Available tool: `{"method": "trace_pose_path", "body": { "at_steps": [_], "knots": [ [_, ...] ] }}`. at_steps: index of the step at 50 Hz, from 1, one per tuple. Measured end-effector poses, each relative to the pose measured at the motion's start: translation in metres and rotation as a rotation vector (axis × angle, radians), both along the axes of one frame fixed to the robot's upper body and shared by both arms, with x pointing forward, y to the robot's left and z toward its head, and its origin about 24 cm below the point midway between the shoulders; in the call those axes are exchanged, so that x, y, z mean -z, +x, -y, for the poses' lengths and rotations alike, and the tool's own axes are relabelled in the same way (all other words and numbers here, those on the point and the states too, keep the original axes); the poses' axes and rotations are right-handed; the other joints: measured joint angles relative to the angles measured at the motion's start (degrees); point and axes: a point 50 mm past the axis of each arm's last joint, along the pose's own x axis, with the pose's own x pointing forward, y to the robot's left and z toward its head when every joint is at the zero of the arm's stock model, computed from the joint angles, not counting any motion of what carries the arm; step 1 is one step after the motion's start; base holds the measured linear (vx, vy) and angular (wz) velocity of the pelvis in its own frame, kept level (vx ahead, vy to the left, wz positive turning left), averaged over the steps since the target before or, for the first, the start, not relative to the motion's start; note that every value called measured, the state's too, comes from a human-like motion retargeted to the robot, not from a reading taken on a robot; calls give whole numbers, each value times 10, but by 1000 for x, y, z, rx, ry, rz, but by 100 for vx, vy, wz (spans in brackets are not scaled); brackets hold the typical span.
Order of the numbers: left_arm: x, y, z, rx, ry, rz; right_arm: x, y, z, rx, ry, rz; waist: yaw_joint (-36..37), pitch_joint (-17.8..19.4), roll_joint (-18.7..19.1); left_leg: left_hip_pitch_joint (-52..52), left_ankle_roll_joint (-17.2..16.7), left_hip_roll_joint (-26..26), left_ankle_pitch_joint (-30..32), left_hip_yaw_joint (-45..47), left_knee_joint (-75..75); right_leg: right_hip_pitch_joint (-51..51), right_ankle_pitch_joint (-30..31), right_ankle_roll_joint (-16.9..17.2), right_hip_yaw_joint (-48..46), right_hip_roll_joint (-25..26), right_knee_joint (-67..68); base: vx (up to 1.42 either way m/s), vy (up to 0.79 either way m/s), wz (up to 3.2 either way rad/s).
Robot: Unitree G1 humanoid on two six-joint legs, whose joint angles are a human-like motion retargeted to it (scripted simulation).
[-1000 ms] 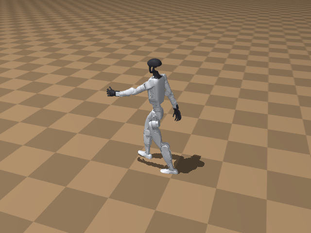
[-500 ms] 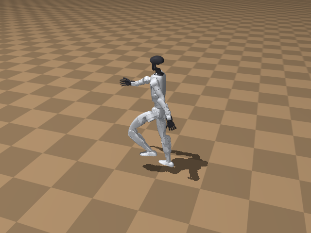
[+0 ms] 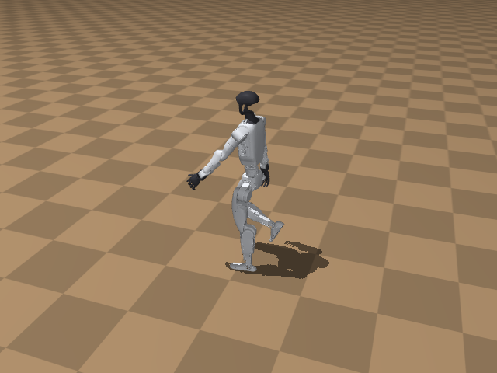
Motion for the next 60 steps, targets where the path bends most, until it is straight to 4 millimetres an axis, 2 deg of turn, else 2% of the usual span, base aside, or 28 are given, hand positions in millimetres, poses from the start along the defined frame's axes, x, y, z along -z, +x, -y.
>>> {"method": "trace_pose_path", "body": {
  "at_steps": [2, 5, 8, 11, 13, 16, 18, 20, 21, 23, 25, 27, 28, 30, 31, 35, 38, 40, 42, 45, 48, 50, 52, 54, 55, 57, 58, 60],
  "knots": [
    [-46, 43, 4, 19, 18, 164, -2, -49, 4, 56, 23, -95, -31, 1, 9, 15, -2, 1, -10, -26, 0, -66, -19, -3, -14, -3, 44, 61, 13, 107],
    [-114, 87, 12, 55, 39, 388, -11, -111, 4, 103, 60, -207, -74, 0, 15, 44, 4, 1, -30, -60, 0, -132, -40, -17, -38, -33, 42, 63, 9, 102],
    [-165, 110, 22, 113, 72, 531, -23, -158, -4, 88, 119, -326, -99, -8, 11, 69, 7, -3, -46, -82, 0, -162, -60, -34, -62, -65, -38, 64, 0, 71],
    [-195, 120, 32, 161, 85, 604, -31, -183, -13, 59, 183, -408, -109, -23, 4, 86, 1, -6, -58, -94, 0, -157, -73, -37, -90, -75, -197, 63, -6, 39],
    [-202, 122, 38, 179, 65, 628, -32, -185, -17, 48, 205, -417, -111, -35, 1, 95, -3, -8, -65, -99, 1, -130, -64, -25, -108, -64, -354, 64, -9, 28],
    [-190, 119, 48, 160, -25, 638, -23, -165, -16, 54, 174, -357, -118, -39, -6, 117, -8, -13, -80, -114, 12, -22, -12, 11, -140, -35, -689, 69, -11, 51],
    [-172, 114, 51, 102, -94, 619, -14, -139, -15, 57, 129, -305, -129, -18, -23, 159, -10, -27, -88, -136, 18, 94, 44, 47, -157, -23, -925, 80, -14, 80],
    [-142, 102, 50, 72, -111, 541, -5, -104, -16, 25, 111, -251, -124, -3, -43, 196, -5, -44, -90, -150, 25, 172, 104, 77, -163, -17, -1055, 83, -17, 18],
    [-119, 92, 49, 80, -106, 476, -1, -84, -18, 8, 108, -211, -111, -3, -48, 205, -1, -49, -80, -150, 33, 188, 125, 83, -161, -16, -1065, 82, -19, -46],
    [-68, 62, 45, 102, -86, 326, 4, -39, -21, -18, 91, -103, -81, -3, -59, 221, 9, -62, -48, -143, 59, 219, 149, 94, -150, -14, -1072, 83, -20, -98],
    [-10, 14, 35, 126, -41, 122, 4, 13, -25, -32, 70, 40, -43, 5, -78, 229, 15, -84, -4, -119, 115, 262, 145, 106, -118, -21, -1072, 85, -20, -150],
    [47, -55, 24, 132, -43, -159, -3, 68, -30, -68, 55, 164, -6, 12, -110, 167, 6, -110, 3, -69, 285, 299, 131, 107, -76, -49, -1071, 75, -16, -147],
    [70, -94, 20, 125, -70, -299, -9, 96, -32, -84, 41, 233, 3, 1, -121, 86, 2, -108, -17, -42, 429, 298, 125, 101, -62, -61, -1070, 64, -9, -85],
    [99, -170, 17, 61, -122, -514, -31, 156, -30, -80, -13, 409, 13, -30, -123, -83, 11, -82, -68, -14, 691, 277, 107, 88, -48, -66, -1059, 61, -3, -41],
    [108, -205, 15, 9, -139, -594, -46, 186, -30, -64, -37, 507, 22, -31, -124, -136, 22, -74, -97, -9, 774, 281, 98, 86, -40, -67, -1056, 64, 1, -49],
    [113, -326, 13, -163, -243, -826, -122, 284, -35, 10, -57, 890, 73, -25, -135, -303, 86, -36, -210, 23, 994, 301, 61, 81, -1, -77, -1040, 66, 2, -78],
    [101, -396, 15, -276, -318, -945, -179, 331, -43, 32, -55, 1104, 109, -23, -145, -386, 126, 10, -266, 54, 1031, 312, 36, 79, 24, -83, -1024, 63, 6, -82],
    [90, -435, 20, -329, -358, -1028, -212, 352, -48, 38, -54, 1210, 127, -25, -145, -434, 127, 25, -278, 57, 1009, 318, 24, 79, 38, -82, -1017, 62, 10, -73],
    [79, -465, 28, -353, -384, -1110, -238, 365, -53, 47, -46, 1285, 136, -30, -145, -470, 110, 17, -265, 45, 936, 323, 13, 80, 48, -84, -1009, 61, 14, -52],
    [70, -485, 38, -362, -409, -1188, -261, 376, -61, 62, -18, 1353, 138, -38, -147, -475, 98, 14, -222, 48, 754, 330, -4, 84, 56, -90, -991, 62, 16, -28],
    [78, -469, 38, -369, -396, -1146, -261, 376, -66, 53, -2, 1354, 147, -36, -145, -381, 99, 24, -164, 116, 467, 346, -17, 90, 69, -90, -970, 69, 19, -53],
    [89, -443, 34, -388, -349, -1049, -248, 371, -68, 48, -3, 1330, 170, -13, -124, -265, 79, 16, -118, 151, 241, 391, -24, 98, 88, -77, -965, 81, 25, -117],
    [101, -406, 27, -401, -286, -911, -224, 358, -67, 59, -2, 1289, 185, 8, -89, -163, 61, 15, -67, 161, 86, 446, -26, 103, 106, -54, -960, 85, 33, -102],
    [110, -364, 23, -371, -233, -779, -188, 336, -65, 70, 8, 1219, 179, 11, -69, -101, 60, 11, -17, 163, 13, 474, -15, 100, 113, -42, -936, 82, 37, -34],
    [112, -343, 22, -339, -209, -721, -167, 321, -64, 73, 16, 1171, 170, 9, -62, -80, 62, 7, 2, 162, 0, 481, -5, 96, 113, -39, -917, 79, 39, 31],
    [115, -296, 22, -292, -210, -622, -114, 275, -56, 24, 0, 975, 137, 1, -48, -47, 57, 5, 22, 145, 0, 473, 40, 79, 90, -28, -834, 77, 39, 89],
    [115, -271, 21, -274, -227, -583, -86, 244, -49, -31, -11, 828, 119, 0, -35, -29, 38, 10, 26, 134, 0, 458, 65, 67, 69, -16, -770, 73, 37, 126],
    [108, -212, 19, -164, -202, -481, -42, 178, -37, -73, -3, 582, 85, -11, -18, -13, 24, 14, 29, 106, 0, 377, 101, 45, 24, -10, -586, 67, 32, 132]
  ]
}}
